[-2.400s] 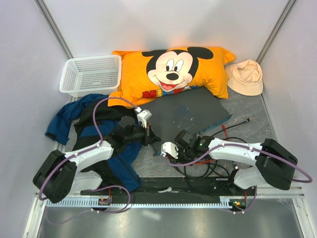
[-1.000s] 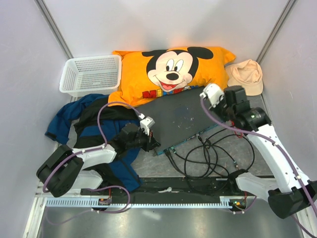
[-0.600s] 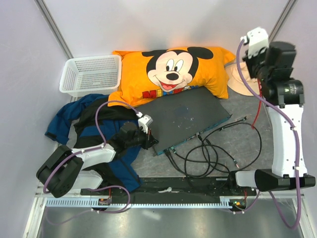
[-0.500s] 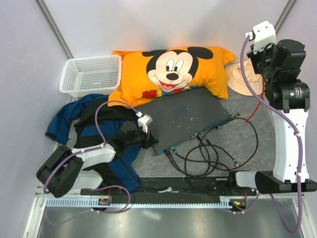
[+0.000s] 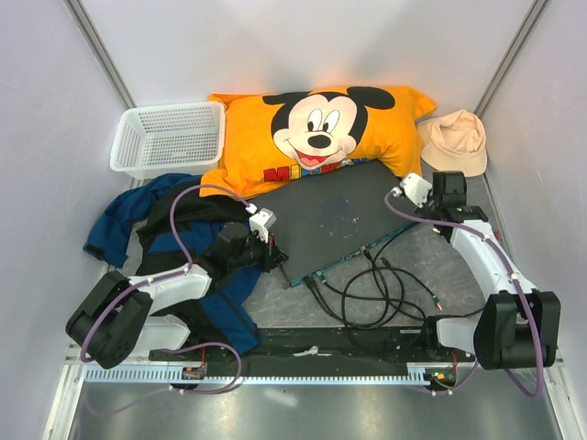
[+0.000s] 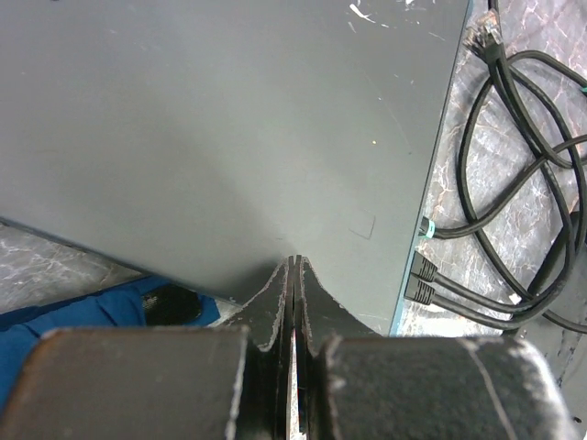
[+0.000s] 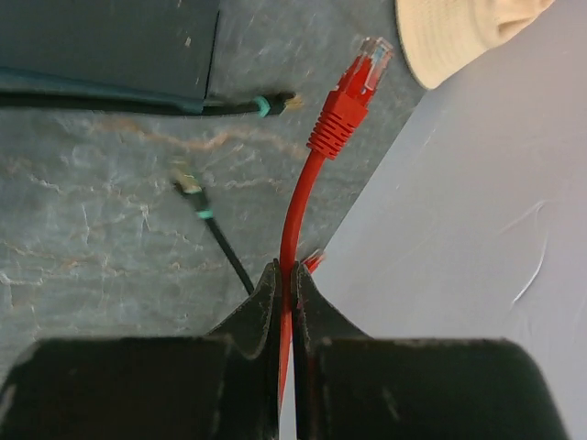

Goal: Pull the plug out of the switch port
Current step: Place the connector at the corner of the board.

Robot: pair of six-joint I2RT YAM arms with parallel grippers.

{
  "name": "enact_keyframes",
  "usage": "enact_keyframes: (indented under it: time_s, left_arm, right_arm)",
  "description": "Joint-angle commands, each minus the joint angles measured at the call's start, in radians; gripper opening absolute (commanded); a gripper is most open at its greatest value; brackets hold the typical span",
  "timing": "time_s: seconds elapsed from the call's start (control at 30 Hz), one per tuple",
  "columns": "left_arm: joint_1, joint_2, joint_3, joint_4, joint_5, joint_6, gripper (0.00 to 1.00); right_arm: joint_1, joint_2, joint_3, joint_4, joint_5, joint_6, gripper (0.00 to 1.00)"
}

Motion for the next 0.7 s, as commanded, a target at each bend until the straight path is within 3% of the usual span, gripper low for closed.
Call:
enact_keyframes:
  time_s: [0.0, 0.1, 0.23, 0.33, 0.43, 0.5, 0.57, 0.6, 0.67]
  left_arm:
    - [0.008, -0.010, 0.005, -0.003, 0.006, 0.027, 0.02]
    - [0.008, 0.001, 0.006, -0.003, 0.012, 0.027, 0.02]
    - [0.008, 0.016, 0.014, -0.017, 0.023, 0.033, 0.02]
    - [0.008, 0.024, 0.016, -0.031, 0.029, 0.036, 0.02]
    - [0.010, 0.030, 0.040, -0.078, 0.027, 0.046, 0.02]
    - [0.010, 0.035, 0.052, -0.099, 0.026, 0.051, 0.02]
    - [0.012, 0.035, 0.071, -0.109, 0.026, 0.048, 0.02]
    - [0.015, 0.036, 0.077, -0.111, 0.026, 0.048, 0.02]
    - [0.019, 0.038, 0.092, -0.125, 0.030, 0.045, 0.02]
  right_arm:
    - [-0.006, 0.052, -0.020, 0.180, 0.109, -0.069, 0.00]
    - [-0.011, 0.193, 0.025, 0.160, 0.137, 0.090, 0.00]
    - [-0.060, 0.440, 0.239, 0.044, 0.091, 0.345, 0.00]
    - [-0.081, 0.517, 0.305, 0.066, 0.089, 0.391, 0.01]
    - [-0.104, 0.592, 0.371, 0.089, 0.131, 0.385, 0.14]
    - [-0.130, 0.621, 0.425, 0.083, 0.129, 0.394, 0.43]
    - [-0.141, 0.629, 0.477, 0.018, 0.001, 0.411, 0.64]
    - [-0.141, 0.619, 0.529, -0.051, -0.057, 0.426, 0.68]
    - [-0.140, 0.541, 0.565, -0.098, -0.312, 0.507, 0.98]
